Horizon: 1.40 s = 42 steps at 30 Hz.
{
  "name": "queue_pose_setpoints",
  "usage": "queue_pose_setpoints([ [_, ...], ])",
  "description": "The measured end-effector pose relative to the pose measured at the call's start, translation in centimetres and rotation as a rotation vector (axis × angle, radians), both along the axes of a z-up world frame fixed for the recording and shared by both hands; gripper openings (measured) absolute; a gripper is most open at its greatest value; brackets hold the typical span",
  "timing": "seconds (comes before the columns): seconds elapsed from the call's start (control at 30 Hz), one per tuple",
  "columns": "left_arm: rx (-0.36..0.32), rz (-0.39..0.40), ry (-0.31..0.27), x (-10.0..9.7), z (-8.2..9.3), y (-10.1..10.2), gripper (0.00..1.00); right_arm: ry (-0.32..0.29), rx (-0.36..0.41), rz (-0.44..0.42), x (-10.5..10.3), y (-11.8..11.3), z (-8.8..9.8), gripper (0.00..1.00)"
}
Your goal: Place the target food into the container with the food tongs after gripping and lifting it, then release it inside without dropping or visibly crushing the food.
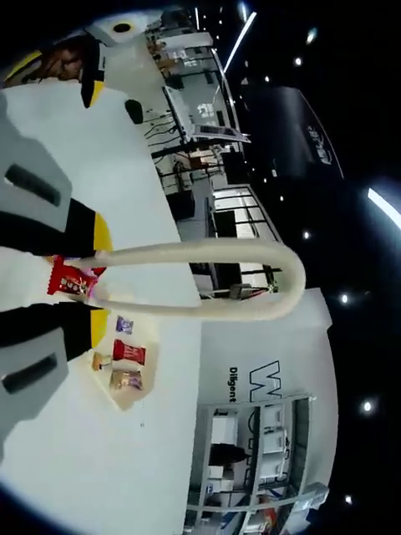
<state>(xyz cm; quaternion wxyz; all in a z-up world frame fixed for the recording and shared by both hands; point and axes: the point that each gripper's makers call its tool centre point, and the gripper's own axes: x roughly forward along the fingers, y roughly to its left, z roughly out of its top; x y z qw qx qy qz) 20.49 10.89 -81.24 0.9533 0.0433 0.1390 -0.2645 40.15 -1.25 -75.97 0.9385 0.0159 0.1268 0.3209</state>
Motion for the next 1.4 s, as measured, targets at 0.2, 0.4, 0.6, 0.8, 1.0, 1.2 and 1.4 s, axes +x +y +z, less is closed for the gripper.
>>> queue_pose_setpoints([
  [0.2,0.007,0.004,0.011,0.2,-0.4,0.3,0.91,0.026,0.039,-0.033,2.7,-1.0,0.2,0.13],
  [0.4,0.010,0.011,0.016,0.7,-0.6,0.4,0.92,0.045,0.044,-0.058,5.5,-1.5,-0.3,0.13],
  [0.6,0.009,0.023,0.007,1.5,-0.5,0.7,0.92,0.085,0.083,-0.076,7.3,-1.8,-1.5,0.13],
  [0.8,0.016,0.035,0.017,2.3,-0.8,1.1,0.92,0.109,0.086,-0.081,9.0,-1.5,-2.6,0.14],
  [1.0,0.021,0.043,0.029,2.7,-1.2,1.3,0.92,0.130,0.061,-0.081,9.7,-0.2,-4.6,0.14],
  [1.2,0.031,0.057,0.038,2.8,-1.4,2.1,0.92,0.123,0.017,-0.082,9.9,0.3,-5.7,0.14],
  [1.4,0.029,0.062,0.039,3.2,-1.4,2.3,0.92,0.141,-0.008,-0.087,10.0,0.4,-6.7,0.14],
])
